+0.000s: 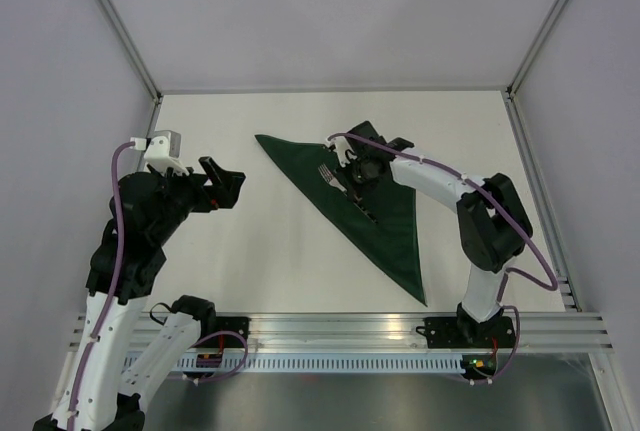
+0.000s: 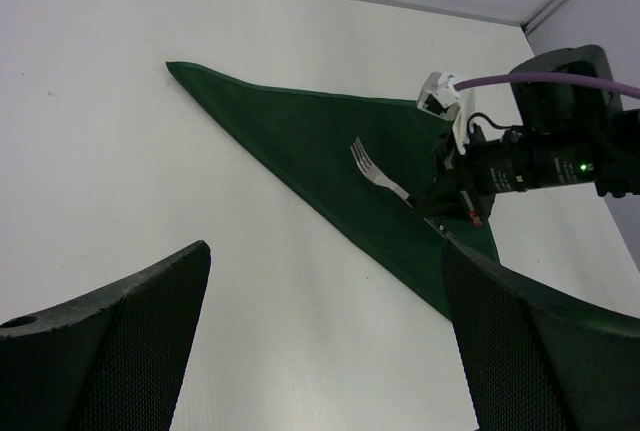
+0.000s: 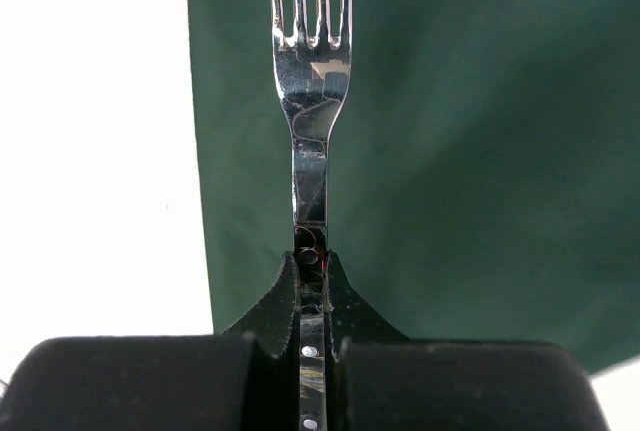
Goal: Fold the napkin, place the utensils inside, and roll it up
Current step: Place the utensil onto the napkin
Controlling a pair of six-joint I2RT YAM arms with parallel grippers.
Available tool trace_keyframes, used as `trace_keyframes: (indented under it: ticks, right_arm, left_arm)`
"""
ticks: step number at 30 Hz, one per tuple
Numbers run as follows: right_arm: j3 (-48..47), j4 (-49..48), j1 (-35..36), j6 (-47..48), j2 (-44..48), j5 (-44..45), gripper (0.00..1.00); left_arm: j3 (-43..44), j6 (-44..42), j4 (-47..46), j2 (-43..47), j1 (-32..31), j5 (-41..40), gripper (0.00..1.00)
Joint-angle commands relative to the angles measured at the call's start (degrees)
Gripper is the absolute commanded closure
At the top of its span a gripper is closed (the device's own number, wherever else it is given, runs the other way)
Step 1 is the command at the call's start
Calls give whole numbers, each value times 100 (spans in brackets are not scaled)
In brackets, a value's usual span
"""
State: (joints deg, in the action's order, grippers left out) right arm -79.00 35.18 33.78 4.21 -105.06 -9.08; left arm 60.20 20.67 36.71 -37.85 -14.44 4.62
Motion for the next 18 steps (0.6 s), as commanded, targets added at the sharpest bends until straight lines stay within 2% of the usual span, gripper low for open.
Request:
trace_keyframes:
  ticks: [1,6,18]
  right_arm:
    - [-222,95,137,-236,-252,231,100]
    - [-89,-336,410,-324,-384,311,100]
    - [-590,-222,480,-623,-938,109,99]
  left_arm:
    - [220,139,-50,5,11,-49,0]
    - [220,131,3,5,11,-84,0]
    - [193,96,29,-65,11,-146,0]
